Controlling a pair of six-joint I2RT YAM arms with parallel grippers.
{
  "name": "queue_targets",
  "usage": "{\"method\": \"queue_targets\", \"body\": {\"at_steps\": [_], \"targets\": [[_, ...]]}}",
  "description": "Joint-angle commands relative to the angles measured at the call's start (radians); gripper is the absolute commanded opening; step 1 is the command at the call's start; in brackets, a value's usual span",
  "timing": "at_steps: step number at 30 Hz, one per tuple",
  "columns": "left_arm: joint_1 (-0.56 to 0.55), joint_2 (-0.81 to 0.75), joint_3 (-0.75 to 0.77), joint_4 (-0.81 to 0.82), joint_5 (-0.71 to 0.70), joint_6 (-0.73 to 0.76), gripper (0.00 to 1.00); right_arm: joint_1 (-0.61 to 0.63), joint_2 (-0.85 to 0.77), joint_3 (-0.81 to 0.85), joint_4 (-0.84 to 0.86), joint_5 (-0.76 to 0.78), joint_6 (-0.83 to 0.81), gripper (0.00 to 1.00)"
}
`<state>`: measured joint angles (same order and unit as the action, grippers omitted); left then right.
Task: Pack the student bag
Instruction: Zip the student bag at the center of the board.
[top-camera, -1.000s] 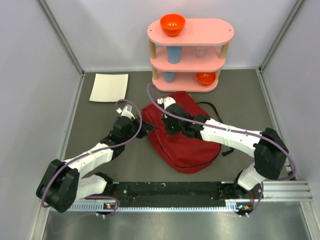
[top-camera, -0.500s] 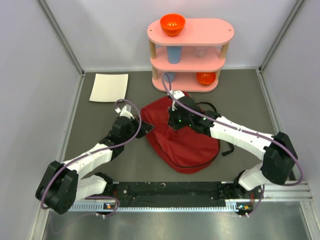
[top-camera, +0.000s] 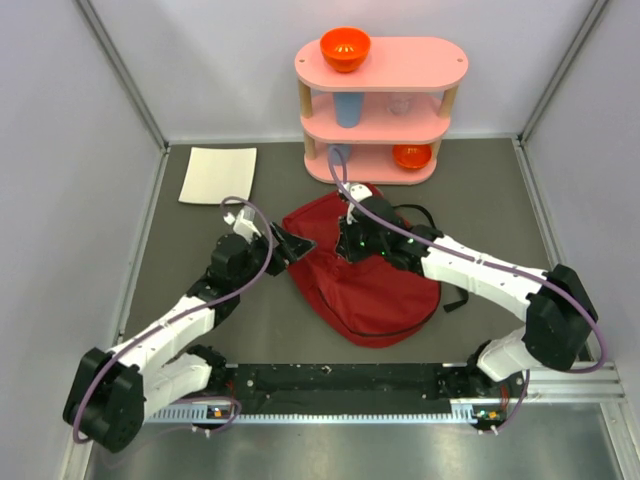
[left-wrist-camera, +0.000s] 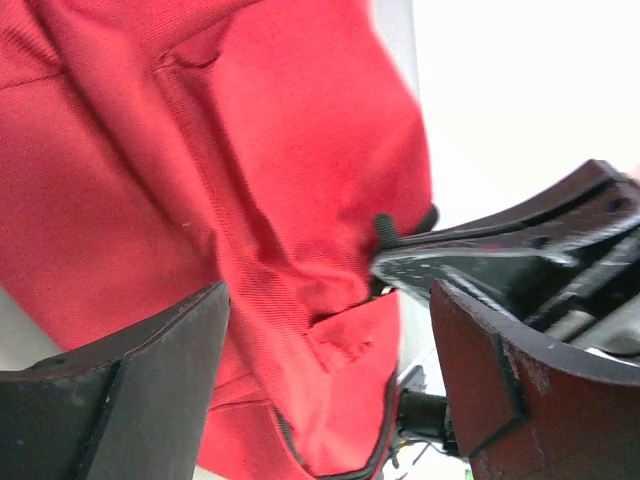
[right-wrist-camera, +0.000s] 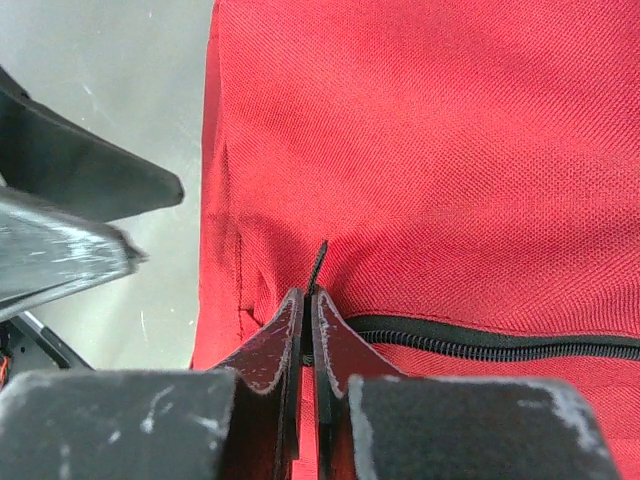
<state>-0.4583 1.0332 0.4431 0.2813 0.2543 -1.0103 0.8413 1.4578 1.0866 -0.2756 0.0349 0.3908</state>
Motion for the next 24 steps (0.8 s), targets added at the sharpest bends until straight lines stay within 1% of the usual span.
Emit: {"method": "queue_targets", "body": {"at_steps": [1, 4, 8, 10, 11, 13, 18, 20, 21, 23, 24], "targets": [[0.003, -0.056, 0.008, 0.003, 0.014, -0.083, 0.86, -0.01, -0.056, -0.005, 0.059, -0.01, 0.013, 0.0], [-0.008, -0.007, 0.046, -0.004, 0.057, -0.149, 0.84, -0.011, -0.065, -0.014, 0.067, -0.01, 0.016, 0.0], [-0.052, 0.039, 0.083, -0.062, 0.025, -0.151, 0.84, -0.011, -0.077, -0.03, 0.078, -0.01, 0.022, 0.0], [-0.06, 0.077, 0.066, -0.016, 0.026, -0.181, 0.84, -0.011, -0.08, -0.033, 0.079, -0.015, 0.026, 0.0], [-0.066, 0.091, 0.057, 0.054, 0.028, -0.194, 0.83, -0.011, -0.082, -0.033, 0.079, -0.018, 0.025, 0.0], [-0.071, 0.137, 0.055, 0.093, 0.034, -0.218, 0.81, -0.01, -0.085, -0.036, 0.081, -0.021, 0.026, 0.0], [-0.074, 0.218, 0.095, 0.134, 0.037, -0.214, 0.72, -0.01, -0.093, -0.053, 0.104, -0.03, 0.026, 0.0], [-0.074, 0.24, 0.095, 0.157, 0.039, -0.217, 0.66, -0.01, -0.093, -0.054, 0.105, -0.053, 0.026, 0.0], [-0.074, 0.261, 0.095, 0.182, 0.045, -0.218, 0.61, -0.01, -0.094, -0.059, 0.105, -0.053, 0.025, 0.0], [-0.075, 0.287, 0.098, 0.202, 0.056, -0.224, 0.57, -0.008, -0.097, -0.062, 0.107, -0.058, 0.025, 0.0], [-0.075, 0.307, 0.098, 0.228, 0.068, -0.226, 0.52, -0.01, -0.097, -0.063, 0.108, -0.059, 0.023, 0.0]]}}
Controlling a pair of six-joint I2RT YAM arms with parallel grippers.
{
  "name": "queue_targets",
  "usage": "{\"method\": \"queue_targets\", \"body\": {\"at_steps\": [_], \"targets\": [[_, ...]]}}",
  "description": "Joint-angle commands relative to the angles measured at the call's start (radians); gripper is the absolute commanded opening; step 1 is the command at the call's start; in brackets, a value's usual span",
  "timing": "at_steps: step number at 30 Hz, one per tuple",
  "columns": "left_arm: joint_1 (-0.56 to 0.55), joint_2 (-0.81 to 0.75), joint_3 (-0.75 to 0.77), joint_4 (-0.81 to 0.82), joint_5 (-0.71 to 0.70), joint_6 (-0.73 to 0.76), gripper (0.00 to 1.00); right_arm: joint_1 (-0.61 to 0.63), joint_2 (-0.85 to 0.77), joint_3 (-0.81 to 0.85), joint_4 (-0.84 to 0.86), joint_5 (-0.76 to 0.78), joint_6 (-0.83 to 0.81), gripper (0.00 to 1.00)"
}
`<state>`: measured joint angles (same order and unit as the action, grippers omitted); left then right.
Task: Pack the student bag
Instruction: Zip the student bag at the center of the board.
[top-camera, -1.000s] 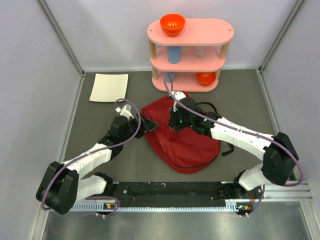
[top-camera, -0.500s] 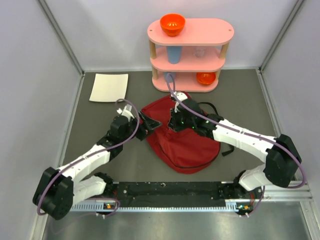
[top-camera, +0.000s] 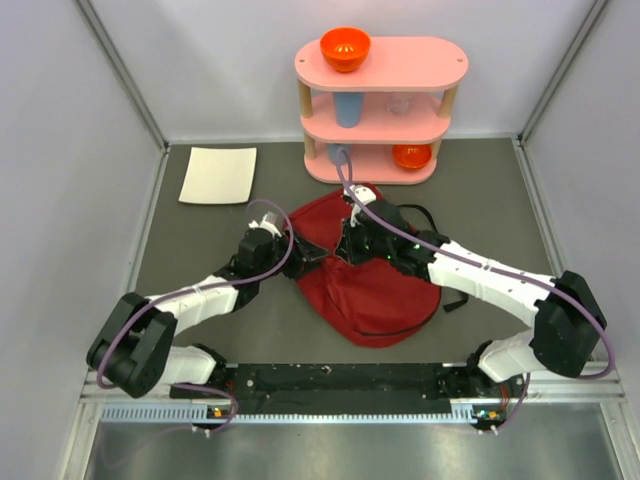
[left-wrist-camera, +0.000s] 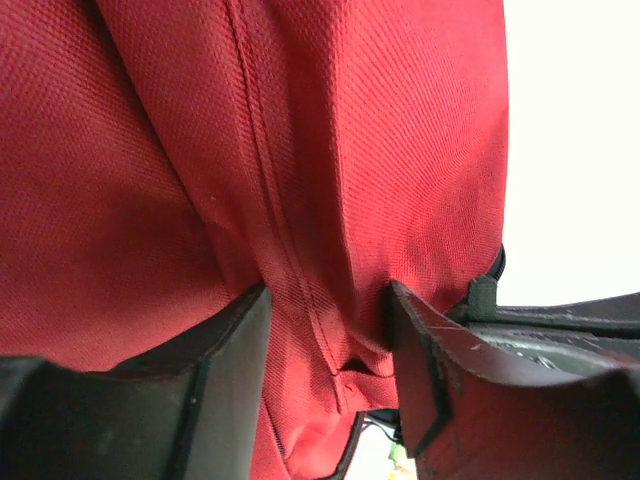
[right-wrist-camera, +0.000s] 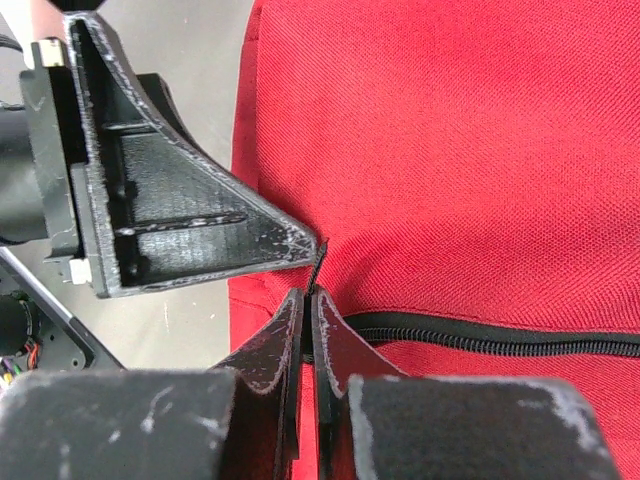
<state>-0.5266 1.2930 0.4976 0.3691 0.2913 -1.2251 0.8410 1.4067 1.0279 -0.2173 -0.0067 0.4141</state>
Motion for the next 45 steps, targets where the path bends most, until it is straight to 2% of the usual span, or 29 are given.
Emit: {"method": "queue_targets", "body": {"at_steps": [1, 3, 4, 6, 7, 9, 16, 25, 36, 38, 39, 40, 41, 43, 44, 45], "targets": [[-0.007, 0.055, 0.042, 0.151, 0.032, -0.011, 0.49, -0.008, -0.048, -0.005, 0.049, -0.018, 0.0, 0.0], [-0.007, 0.074, 0.033, 0.171, 0.031, -0.022, 0.42, -0.008, -0.051, -0.006, 0.047, -0.021, -0.003, 0.0], [-0.007, 0.077, 0.032, 0.191, 0.034, -0.02, 0.26, -0.01, -0.052, -0.008, 0.05, -0.019, -0.001, 0.0], [-0.007, 0.089, 0.033, 0.197, 0.039, -0.017, 0.14, -0.01, -0.057, -0.009, 0.047, -0.016, -0.001, 0.0], [-0.007, 0.089, 0.033, 0.206, 0.04, -0.019, 0.05, -0.01, -0.058, -0.011, 0.047, -0.015, -0.003, 0.0], [-0.007, 0.098, 0.029, 0.217, 0.042, -0.02, 0.0, -0.01, -0.06, -0.012, 0.044, -0.006, -0.003, 0.0], [-0.007, 0.091, 0.01, 0.229, 0.043, -0.008, 0.0, -0.01, -0.069, -0.011, 0.038, 0.046, 0.0, 0.0], [0.013, 0.002, -0.048, 0.168, 0.008, 0.047, 0.0, -0.016, -0.098, 0.009, -0.005, 0.258, 0.018, 0.0], [0.074, -0.069, -0.091, 0.168, 0.055, 0.07, 0.0, -0.028, -0.133, -0.04, 0.009, 0.258, 0.038, 0.0], [0.074, -0.058, -0.08, 0.182, 0.078, 0.087, 0.0, -0.026, -0.141, -0.049, 0.036, 0.18, 0.026, 0.0], [0.074, -0.054, -0.062, 0.183, 0.098, 0.093, 0.08, -0.026, -0.144, -0.054, 0.056, 0.144, 0.025, 0.0], [0.074, -0.047, -0.054, 0.183, 0.13, 0.093, 0.24, -0.026, -0.141, -0.055, 0.079, 0.079, 0.028, 0.0], [0.074, -0.038, -0.048, 0.21, 0.149, 0.087, 0.47, -0.026, -0.137, -0.052, 0.084, 0.058, 0.037, 0.0], [0.073, -0.041, -0.042, 0.254, 0.187, 0.07, 0.6, -0.025, -0.132, -0.055, 0.104, 0.012, 0.04, 0.0], [0.071, -0.049, -0.039, 0.251, 0.19, 0.065, 0.7, -0.02, -0.133, -0.06, 0.11, 0.011, 0.041, 0.0], [0.066, -0.061, -0.025, 0.231, 0.19, 0.065, 0.74, -0.019, -0.137, -0.063, 0.111, 0.011, 0.04, 0.0]]}}
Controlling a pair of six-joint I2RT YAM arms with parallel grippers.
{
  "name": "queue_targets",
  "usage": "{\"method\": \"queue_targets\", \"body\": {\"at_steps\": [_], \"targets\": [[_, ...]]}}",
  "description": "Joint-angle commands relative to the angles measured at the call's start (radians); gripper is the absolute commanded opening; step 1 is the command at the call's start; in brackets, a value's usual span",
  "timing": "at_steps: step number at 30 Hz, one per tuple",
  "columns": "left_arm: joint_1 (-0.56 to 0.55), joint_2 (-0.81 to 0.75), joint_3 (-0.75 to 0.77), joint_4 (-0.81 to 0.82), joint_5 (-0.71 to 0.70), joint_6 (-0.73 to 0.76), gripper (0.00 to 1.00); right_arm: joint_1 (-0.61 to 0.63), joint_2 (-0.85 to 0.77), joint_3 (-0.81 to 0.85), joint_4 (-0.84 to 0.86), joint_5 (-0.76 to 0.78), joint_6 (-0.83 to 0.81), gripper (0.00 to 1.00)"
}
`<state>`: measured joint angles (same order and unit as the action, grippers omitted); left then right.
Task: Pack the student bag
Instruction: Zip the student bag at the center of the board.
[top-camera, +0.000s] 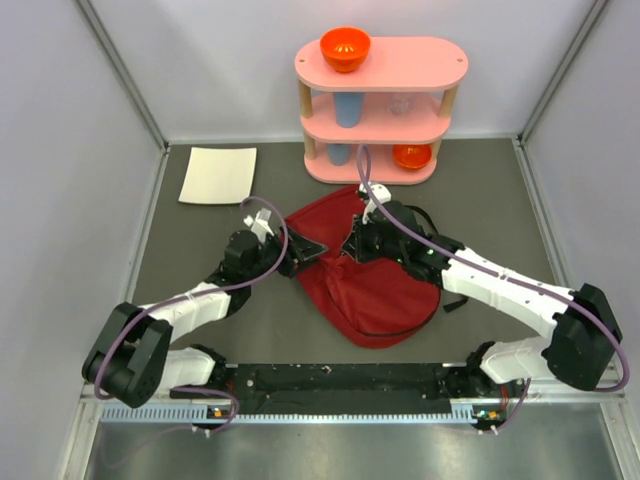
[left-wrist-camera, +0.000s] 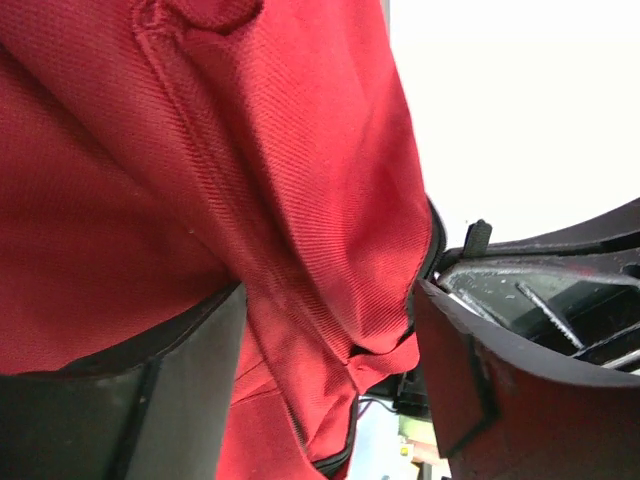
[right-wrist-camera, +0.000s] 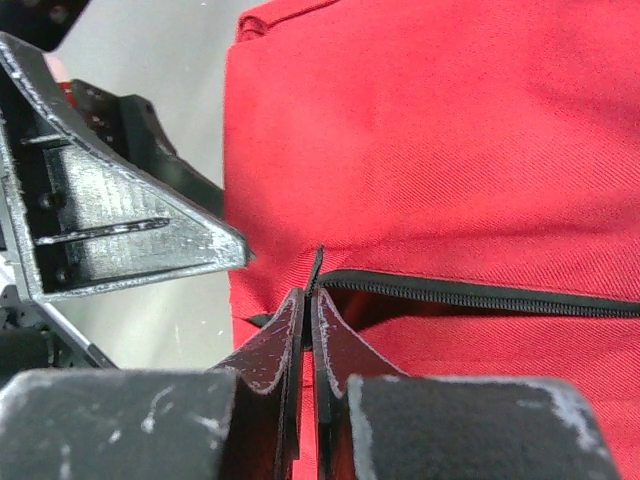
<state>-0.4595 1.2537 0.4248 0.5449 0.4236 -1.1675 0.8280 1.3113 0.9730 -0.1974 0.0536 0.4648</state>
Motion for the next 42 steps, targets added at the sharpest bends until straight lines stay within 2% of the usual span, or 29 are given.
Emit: {"method": "queue_targets", "body": {"at_steps": [1, 3, 7, 12, 13, 15, 16, 24, 25, 26, 28, 30, 42], "targets": [[-0.004, -0.052, 0.057, 0.031, 0.058, 0.018, 0.75, -0.003, -0.044, -0.016, 0.102, -0.075, -0.015, 0.0], [-0.021, -0.082, 0.08, -0.064, 0.04, 0.037, 0.8, -0.003, -0.047, -0.016, 0.101, -0.083, -0.017, 0.0], [-0.073, -0.132, 0.088, -0.115, 0.015, 0.011, 0.81, 0.006, -0.041, -0.02, 0.113, -0.091, -0.015, 0.0], [-0.169, -0.122, 0.072, -0.142, -0.068, -0.052, 0.72, 0.008, -0.035, -0.023, 0.105, -0.023, 0.003, 0.0], [-0.174, -0.114, 0.06, -0.113, -0.072, -0.064, 0.62, 0.007, -0.037, -0.023, 0.105, -0.018, 0.005, 0.0], [-0.179, -0.109, 0.019, -0.074, -0.088, -0.101, 0.52, 0.01, -0.041, -0.025, 0.105, 0.0, 0.009, 0.0], [-0.179, -0.108, 0.008, -0.033, -0.091, -0.11, 0.44, 0.008, -0.04, -0.028, 0.105, 0.002, 0.014, 0.0], [-0.18, -0.033, 0.058, -0.011, -0.08, -0.087, 0.37, 0.008, -0.053, -0.04, 0.108, -0.023, 0.011, 0.0], [-0.18, -0.025, 0.06, 0.0, -0.08, -0.089, 0.33, 0.008, -0.055, -0.043, 0.107, -0.026, 0.008, 0.0], [-0.18, -0.02, 0.063, 0.013, -0.08, -0.09, 0.24, 0.008, -0.058, -0.045, 0.107, -0.028, 0.005, 0.0], [-0.18, -0.005, 0.062, 0.029, -0.079, -0.095, 0.16, 0.008, -0.066, -0.051, 0.105, -0.037, 0.002, 0.0], [-0.18, -0.002, 0.06, 0.036, -0.074, -0.087, 0.0, 0.01, -0.07, -0.057, 0.104, -0.04, 0.002, 0.0], [-0.18, -0.14, -0.024, -0.082, -0.12, 0.035, 0.0, -0.009, -0.07, -0.05, 0.046, 0.205, 0.09, 0.0]]}}
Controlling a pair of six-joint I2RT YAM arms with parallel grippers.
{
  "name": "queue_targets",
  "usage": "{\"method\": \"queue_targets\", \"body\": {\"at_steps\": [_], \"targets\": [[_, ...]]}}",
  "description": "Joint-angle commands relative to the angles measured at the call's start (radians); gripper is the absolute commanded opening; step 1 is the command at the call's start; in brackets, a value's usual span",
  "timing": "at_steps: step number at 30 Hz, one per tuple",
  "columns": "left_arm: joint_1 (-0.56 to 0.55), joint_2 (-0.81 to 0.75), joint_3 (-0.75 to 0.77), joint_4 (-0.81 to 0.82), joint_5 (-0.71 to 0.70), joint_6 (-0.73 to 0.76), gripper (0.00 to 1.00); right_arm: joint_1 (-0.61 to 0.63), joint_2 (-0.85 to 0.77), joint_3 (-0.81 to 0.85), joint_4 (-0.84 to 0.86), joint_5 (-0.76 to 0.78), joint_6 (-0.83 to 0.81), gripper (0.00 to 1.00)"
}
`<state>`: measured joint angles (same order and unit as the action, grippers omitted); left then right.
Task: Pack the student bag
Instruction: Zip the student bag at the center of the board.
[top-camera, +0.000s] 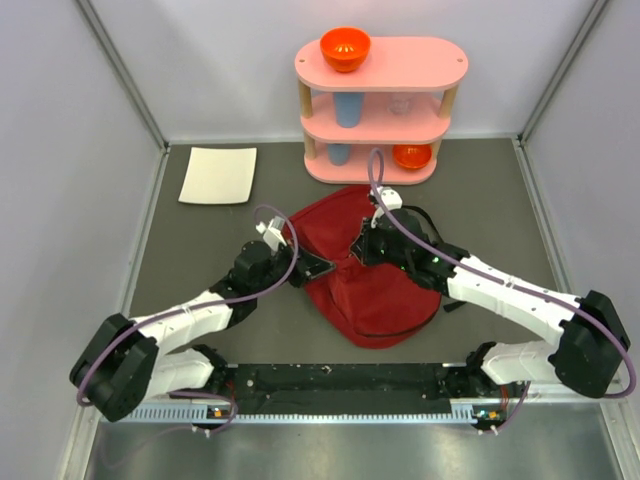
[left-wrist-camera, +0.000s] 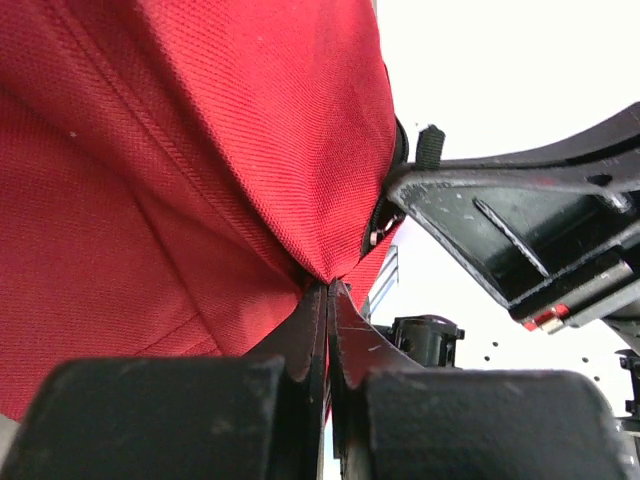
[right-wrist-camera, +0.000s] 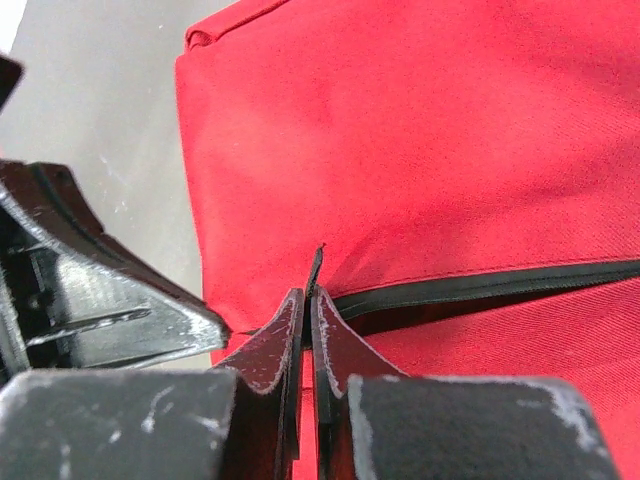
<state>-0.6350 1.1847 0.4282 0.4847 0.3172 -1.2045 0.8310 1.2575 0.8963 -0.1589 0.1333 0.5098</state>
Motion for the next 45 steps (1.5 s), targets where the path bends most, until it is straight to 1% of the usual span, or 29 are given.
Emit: {"method": "queue_targets", "body": {"at_steps": [1, 6, 13, 18, 30, 36, 38, 39, 40, 41, 42, 43, 44, 45], "targets": [[-0.005, -0.083, -0.046, -0.024, -0.015, 0.077, 0.0, -0.015, -0.012, 0.033, 0.004, 0.135, 0.048, 0.0], [-0.005, -0.151, -0.078, -0.081, -0.033, 0.111, 0.0, -0.029, -0.001, 0.062, -0.004, 0.184, 0.058, 0.0], [-0.002, -0.232, -0.121, -0.159, -0.084, 0.146, 0.0, -0.058, 0.008, 0.066, -0.019, 0.195, 0.065, 0.0], [0.006, -0.281, -0.12, -0.233, -0.116, 0.169, 0.0, -0.087, 0.01, 0.064, -0.027, 0.21, 0.053, 0.0], [0.035, -0.344, -0.08, -0.377, -0.173, 0.226, 0.0, -0.26, 0.031, 0.082, -0.024, 0.173, -0.011, 0.0], [0.058, -0.349, -0.046, -0.419, -0.185, 0.256, 0.0, -0.311, 0.026, 0.052, -0.025, 0.155, -0.027, 0.0], [0.06, -0.347, -0.04, -0.416, -0.175, 0.253, 0.0, -0.311, 0.023, 0.043, -0.024, 0.135, -0.033, 0.0], [0.06, -0.344, -0.037, -0.369, -0.158, 0.26, 0.0, -0.311, 0.02, 0.038, -0.019, 0.114, -0.033, 0.0], [0.06, -0.346, -0.032, -0.347, -0.132, 0.257, 0.06, -0.311, 0.02, 0.032, -0.013, 0.06, -0.03, 0.0], [0.06, -0.343, -0.028, -0.319, -0.095, 0.249, 0.15, -0.311, 0.02, 0.026, 0.005, 0.034, -0.024, 0.0], [0.06, -0.336, -0.016, -0.249, -0.064, 0.235, 0.38, -0.311, 0.02, 0.015, 0.016, -0.004, -0.021, 0.0], [0.06, -0.332, -0.006, -0.218, -0.037, 0.215, 0.5, -0.311, 0.02, 0.01, 0.024, -0.018, -0.014, 0.0], [0.058, -0.323, 0.01, -0.201, 0.015, 0.204, 0.6, -0.311, 0.022, 0.006, 0.028, -0.026, -0.005, 0.0], [0.052, -0.312, 0.048, -0.202, 0.028, 0.194, 0.73, -0.31, 0.022, 0.004, 0.028, -0.032, -0.002, 0.0]]}}
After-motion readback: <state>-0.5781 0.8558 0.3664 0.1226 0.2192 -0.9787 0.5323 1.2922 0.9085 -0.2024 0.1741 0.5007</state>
